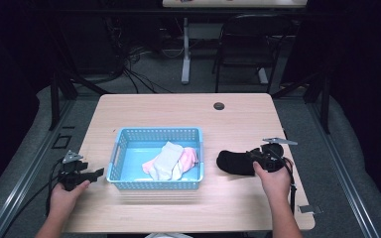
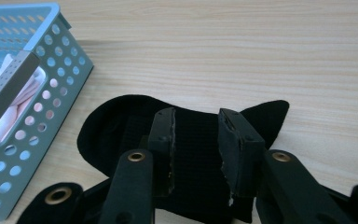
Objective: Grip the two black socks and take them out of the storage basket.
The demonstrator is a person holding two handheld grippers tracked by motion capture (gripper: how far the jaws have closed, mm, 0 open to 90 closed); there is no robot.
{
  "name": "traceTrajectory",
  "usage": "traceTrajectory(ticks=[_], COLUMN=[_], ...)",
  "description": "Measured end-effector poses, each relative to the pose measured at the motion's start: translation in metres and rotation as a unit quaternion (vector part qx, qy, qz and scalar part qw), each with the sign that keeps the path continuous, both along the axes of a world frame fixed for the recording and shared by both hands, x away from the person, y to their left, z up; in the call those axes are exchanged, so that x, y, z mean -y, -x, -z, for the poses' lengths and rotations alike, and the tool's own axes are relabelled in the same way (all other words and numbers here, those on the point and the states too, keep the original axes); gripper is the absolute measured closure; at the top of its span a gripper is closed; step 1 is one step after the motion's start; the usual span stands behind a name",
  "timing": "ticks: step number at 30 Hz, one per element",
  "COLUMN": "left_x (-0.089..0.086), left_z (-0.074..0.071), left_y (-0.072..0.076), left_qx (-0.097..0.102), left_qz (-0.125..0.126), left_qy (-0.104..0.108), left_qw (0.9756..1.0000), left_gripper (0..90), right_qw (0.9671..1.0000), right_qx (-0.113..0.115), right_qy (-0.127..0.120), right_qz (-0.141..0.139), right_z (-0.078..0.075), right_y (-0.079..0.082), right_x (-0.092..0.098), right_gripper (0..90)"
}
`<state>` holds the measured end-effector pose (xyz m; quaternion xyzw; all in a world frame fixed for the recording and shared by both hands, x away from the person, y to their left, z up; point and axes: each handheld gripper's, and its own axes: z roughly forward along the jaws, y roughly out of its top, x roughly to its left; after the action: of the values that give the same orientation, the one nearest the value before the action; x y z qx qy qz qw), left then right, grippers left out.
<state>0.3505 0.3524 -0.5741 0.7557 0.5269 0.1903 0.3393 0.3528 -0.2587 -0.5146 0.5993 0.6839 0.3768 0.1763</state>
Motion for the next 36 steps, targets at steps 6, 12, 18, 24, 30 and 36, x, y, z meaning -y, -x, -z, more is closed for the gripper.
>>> traceTrajectory(ticks=[6,12,18,24,30,36], left_x=[0.002,-0.001,-0.001,0.001,0.0,0.001], left_z=[0.001,0.001,0.0,0.001,0.0,0.0], left_y=[-0.001,0.0,0.001,0.0,0.001,0.001], left_qx=[-0.001,-0.002,-0.001,-0.002,0.0,0.0], left_qz=[0.005,0.002,0.002,0.006,0.006,0.007], left_qy=[-0.005,-0.003,-0.001,-0.002,-0.001,-0.002], left_qw=[1.0,1.0,1.0,1.0,1.0,1.0], left_gripper=[24.8,24.8,24.8,24.8,24.8,24.8], right_qw=[0.9999,0.9998,0.9995,0.9987,0.9976,0.9962], right_qx=[0.002,0.001,0.006,0.011,0.017,0.017], right_qy=[-0.001,0.003,0.005,0.016,0.02,0.025], right_qz=[-0.01,-0.017,-0.03,-0.047,-0.064,-0.082], right_z=[-0.001,-0.001,-0.003,-0.009,-0.013,-0.011], right_y=[0.001,0.001,0.003,0.007,0.015,0.023], right_x=[-0.003,-0.007,-0.015,-0.025,-0.034,-0.042], right_gripper=[66.2,65.9,63.8,62.2,61.9,61.4])
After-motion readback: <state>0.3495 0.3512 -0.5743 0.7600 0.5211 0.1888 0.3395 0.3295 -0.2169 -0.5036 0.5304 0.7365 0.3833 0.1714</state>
